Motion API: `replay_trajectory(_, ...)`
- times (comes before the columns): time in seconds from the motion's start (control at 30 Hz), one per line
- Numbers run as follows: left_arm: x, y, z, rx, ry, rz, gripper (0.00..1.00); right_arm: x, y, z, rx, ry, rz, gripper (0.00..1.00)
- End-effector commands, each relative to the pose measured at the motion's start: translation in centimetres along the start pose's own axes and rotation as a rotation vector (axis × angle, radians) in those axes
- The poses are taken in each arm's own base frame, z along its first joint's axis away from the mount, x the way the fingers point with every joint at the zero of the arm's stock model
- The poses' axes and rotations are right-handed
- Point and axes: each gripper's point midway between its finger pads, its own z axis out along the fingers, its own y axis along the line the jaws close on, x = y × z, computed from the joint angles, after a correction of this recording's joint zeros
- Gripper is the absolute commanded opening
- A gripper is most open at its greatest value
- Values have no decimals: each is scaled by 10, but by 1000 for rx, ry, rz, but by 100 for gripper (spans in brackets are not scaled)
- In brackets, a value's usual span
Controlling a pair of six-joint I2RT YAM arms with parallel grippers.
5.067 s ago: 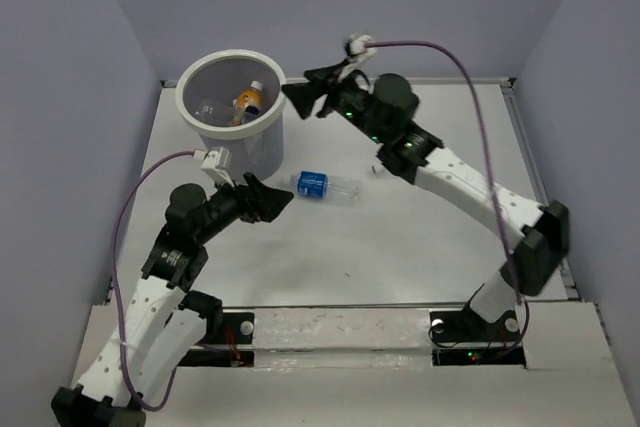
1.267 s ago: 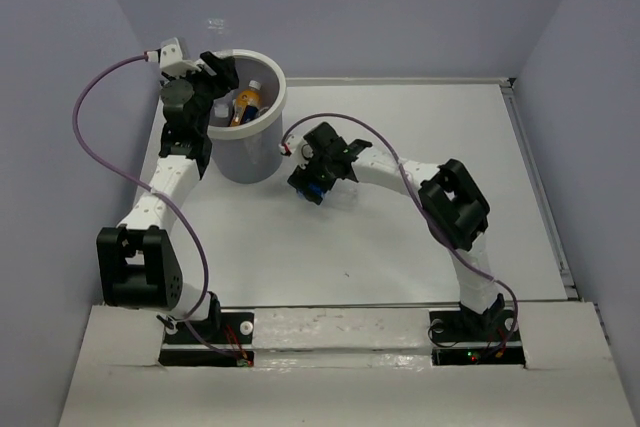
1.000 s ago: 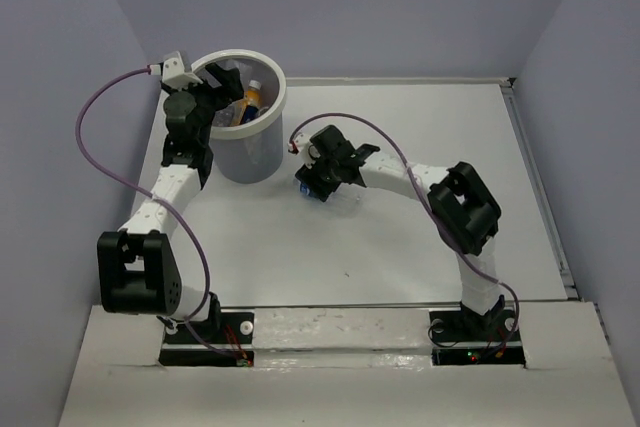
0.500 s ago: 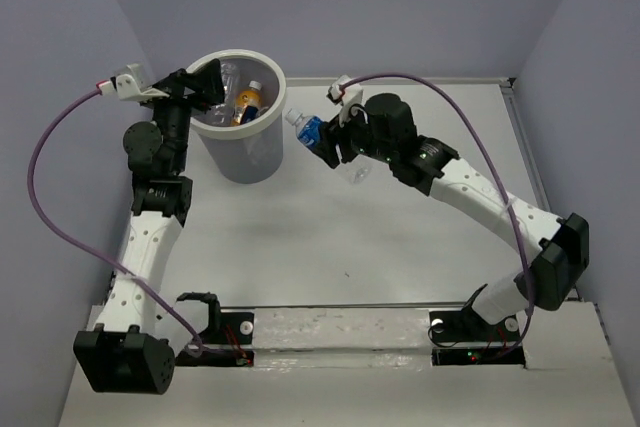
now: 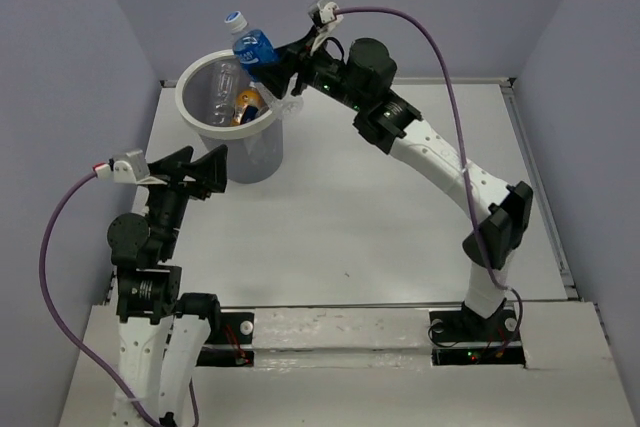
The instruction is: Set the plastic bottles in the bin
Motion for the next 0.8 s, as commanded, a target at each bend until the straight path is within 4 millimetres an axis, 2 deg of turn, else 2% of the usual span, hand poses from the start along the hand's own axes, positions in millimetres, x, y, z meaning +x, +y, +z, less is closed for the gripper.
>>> replay_trajectory(0.0,54,38,-22,-133,186,71,99,-50,6,33,-42,-243,73,41)
replay_trajectory(0.07,61,45,-27,-173,188,80,99,-48,-1,43,-31,-288,80,40)
replay_trajectory(0.1,60,49,-30,-208,193,82,99,-40,-12,53,-9,-323,85,39)
replay_trajectory(0.17,61,43,-31,-191,201,74,99,-39,-19,61,3,-369,80,39)
replay_trajectory(0.27,66,38,-34,-175,216,65,99,-20,-37,83,34,-408,81,39)
replay_trajectory(0.3,67,39,-37,-183,219,66,99,9,-50,95,56,-374,96,39)
replay_trajectory(0.37,65,39,-40,-190,212,68,99,19,-47,102,53,-373,114,39)
replay_trajectory(0.4,59,37,-42,-188,193,68,99,15,-40,101,58,-408,116,39)
replay_trajectory(0.43,57,36,-43,-185,184,66,99,16,-43,98,73,-423,112,39)
replay_trajectory(0.47,55,35,-44,-183,176,65,99,30,-44,99,86,-416,108,40)
replay_trajectory(0.5,55,35,-45,-180,174,66,99,35,-40,96,103,-428,96,41)
replay_trajectory(0.53,55,36,-45,-191,174,66,99,34,-49,92,153,-445,95,41)
replay_trajectory(0.57,55,37,-46,-193,175,66,99,29,-41,90,157,-459,92,42)
replay_trajectory(0.6,54,37,-46,-195,172,65,99,36,-41,87,178,-469,98,43)
replay_trajectory(0.67,55,37,-46,-196,175,66,99,35,-41,83,210,-490,85,45)
replay_trajectory(0.73,53,36,-46,-192,170,66,99,33,-43,78,251,-515,82,52)
replay_trajectory(0.77,51,34,-47,-184,162,63,99,32,-46,75,267,-523,89,58)
